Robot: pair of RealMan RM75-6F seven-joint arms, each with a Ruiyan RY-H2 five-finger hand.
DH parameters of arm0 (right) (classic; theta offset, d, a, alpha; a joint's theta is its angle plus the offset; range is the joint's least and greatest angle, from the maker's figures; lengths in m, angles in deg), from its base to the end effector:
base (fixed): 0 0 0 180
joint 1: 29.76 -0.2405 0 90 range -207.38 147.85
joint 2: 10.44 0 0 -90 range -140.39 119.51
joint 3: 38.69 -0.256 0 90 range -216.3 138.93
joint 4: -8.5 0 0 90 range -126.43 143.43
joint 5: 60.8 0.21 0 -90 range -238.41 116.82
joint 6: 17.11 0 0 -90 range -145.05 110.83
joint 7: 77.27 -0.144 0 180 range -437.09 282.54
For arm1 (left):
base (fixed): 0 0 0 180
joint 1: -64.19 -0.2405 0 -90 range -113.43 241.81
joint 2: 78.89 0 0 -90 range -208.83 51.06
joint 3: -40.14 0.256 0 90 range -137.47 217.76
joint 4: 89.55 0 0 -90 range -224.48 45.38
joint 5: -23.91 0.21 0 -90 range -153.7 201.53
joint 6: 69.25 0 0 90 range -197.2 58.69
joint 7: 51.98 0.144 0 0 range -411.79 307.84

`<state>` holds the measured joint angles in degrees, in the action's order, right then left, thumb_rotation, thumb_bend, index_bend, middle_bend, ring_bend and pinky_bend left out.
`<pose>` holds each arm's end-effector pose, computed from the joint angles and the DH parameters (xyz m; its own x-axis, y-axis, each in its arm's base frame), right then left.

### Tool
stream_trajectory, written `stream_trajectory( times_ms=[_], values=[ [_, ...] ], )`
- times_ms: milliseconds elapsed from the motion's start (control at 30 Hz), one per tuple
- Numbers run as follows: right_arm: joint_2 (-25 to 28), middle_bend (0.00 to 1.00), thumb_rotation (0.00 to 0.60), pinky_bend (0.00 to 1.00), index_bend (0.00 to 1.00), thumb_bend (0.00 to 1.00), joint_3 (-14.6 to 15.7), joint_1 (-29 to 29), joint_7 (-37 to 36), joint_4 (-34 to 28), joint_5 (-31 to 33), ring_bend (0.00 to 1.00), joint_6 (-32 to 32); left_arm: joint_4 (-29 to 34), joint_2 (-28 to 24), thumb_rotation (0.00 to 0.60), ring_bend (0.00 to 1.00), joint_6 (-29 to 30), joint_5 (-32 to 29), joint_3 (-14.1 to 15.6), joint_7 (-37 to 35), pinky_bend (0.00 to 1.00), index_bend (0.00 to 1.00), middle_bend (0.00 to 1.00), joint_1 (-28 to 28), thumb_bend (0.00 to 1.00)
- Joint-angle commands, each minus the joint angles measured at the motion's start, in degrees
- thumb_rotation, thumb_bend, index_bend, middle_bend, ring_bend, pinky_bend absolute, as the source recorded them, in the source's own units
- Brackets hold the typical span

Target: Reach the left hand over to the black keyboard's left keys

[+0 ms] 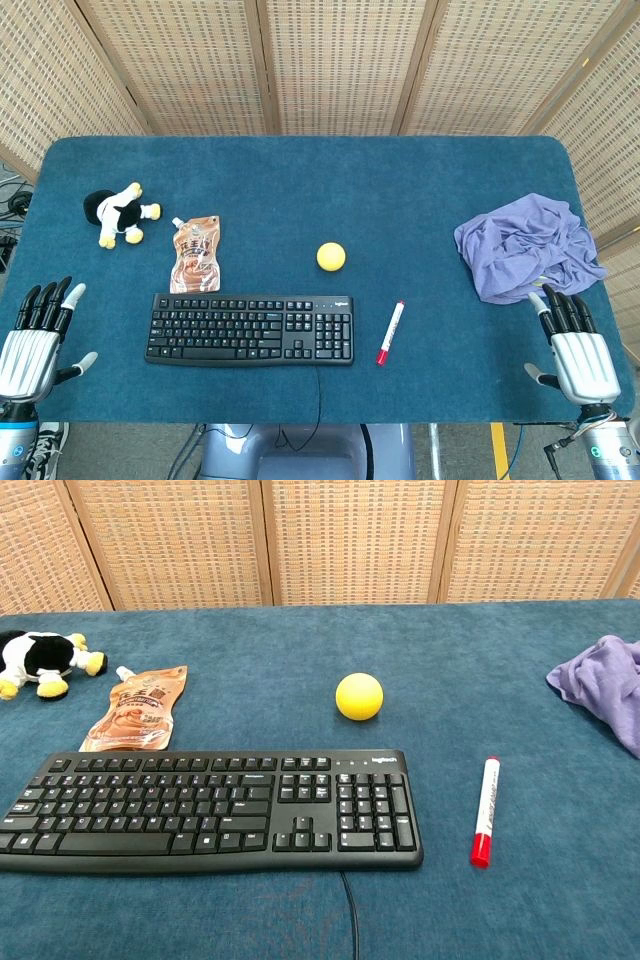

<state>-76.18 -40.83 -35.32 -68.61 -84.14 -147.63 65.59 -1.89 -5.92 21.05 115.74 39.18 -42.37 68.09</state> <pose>-0.3064 -0.1816 0.1414 0.5034 -0.0483 0.8627 -0.8639 -0.0445 0.5016 -0.2984 0.1681 0.1189 0.4812 -0.0597 0.8746 0.8703 -0.0865 -0.4848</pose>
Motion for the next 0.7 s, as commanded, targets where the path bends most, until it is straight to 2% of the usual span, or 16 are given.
stream_trajectory(
  times_ms=[33,700],
  values=[
    [0.0,0.0,0.6,0.0,0.0,0.0,0.0,0.0,0.0,0.0,0.0,0.0,0.1,0.0,0.1,0.6,0.0,0.0,0.0,0.0,0.1,0.0,0.0,0.0,0.0,0.09],
    [0.1,0.0,0.6,0.0,0.0,0.0,-0.1,0.2,-0.1,-0.1,0.2,0.0,0.1,-0.2,0.1,0.6,0.0,0.0,0.3,0.0,-0.2,0.0,0.0,0.0,0.2,0.1]
  ],
)
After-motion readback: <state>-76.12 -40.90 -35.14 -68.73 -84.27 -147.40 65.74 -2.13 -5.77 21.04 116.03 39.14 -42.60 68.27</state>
